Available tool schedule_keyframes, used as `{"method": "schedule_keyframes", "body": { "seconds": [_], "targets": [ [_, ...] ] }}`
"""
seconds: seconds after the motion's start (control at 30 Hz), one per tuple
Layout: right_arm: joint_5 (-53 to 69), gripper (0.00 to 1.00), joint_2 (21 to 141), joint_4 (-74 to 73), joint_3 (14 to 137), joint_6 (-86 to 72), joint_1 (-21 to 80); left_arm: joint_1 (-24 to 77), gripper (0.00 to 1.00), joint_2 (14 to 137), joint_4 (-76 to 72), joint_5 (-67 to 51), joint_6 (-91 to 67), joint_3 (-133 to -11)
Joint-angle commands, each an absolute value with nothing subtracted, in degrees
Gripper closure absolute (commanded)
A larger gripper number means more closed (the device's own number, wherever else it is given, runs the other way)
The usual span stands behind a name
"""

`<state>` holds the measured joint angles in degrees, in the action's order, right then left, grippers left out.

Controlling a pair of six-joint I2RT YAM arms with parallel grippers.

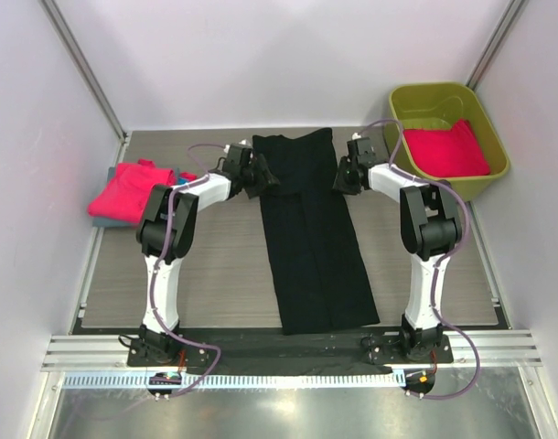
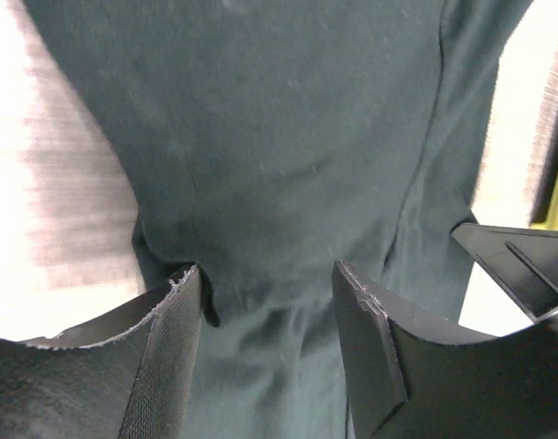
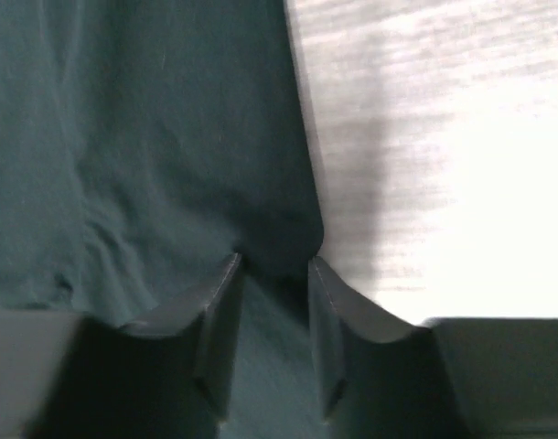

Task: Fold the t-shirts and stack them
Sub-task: Fold the tshirt

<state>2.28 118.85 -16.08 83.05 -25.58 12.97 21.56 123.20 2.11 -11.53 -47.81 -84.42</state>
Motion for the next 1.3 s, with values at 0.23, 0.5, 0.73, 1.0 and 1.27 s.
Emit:
{"method": "schedule_keyframes", "body": {
  "seconds": [0.23, 0.5, 0.73, 1.0, 1.27],
  "targets": [
    [1.68, 0.9, 126.64, -16.17, 93.77, -29.61, 11.34, 18.02, 0.51, 135.43, 9.84, -11.95, -45.97, -100.27],
    [2.72, 0.36, 122.36, -18.19, 94.06, -28.65, 10.99, 18.1, 0.36, 128.69, 8.28, -16.61, -45.61, -95.2],
    [0.8, 0.32, 103.38, -20.02, 75.0, -27.6, 12.48, 20.39, 0.14, 109.01, 3.34, -18.71, -45.88, -73.25],
    [-6.86, 0.32, 80.96, -25.74, 50.55, -29.88, 17.57, 23.38, 0.0, 86.76, 5.17, -14.51, -51.58, -52.22],
    [-8.25, 0.31, 71.37, -33.21, 44.3, -35.32, 23.9, 23.38, 0.0, 74.37, 13.54, -5.72, -55.19, -46.68]
  ]
}}
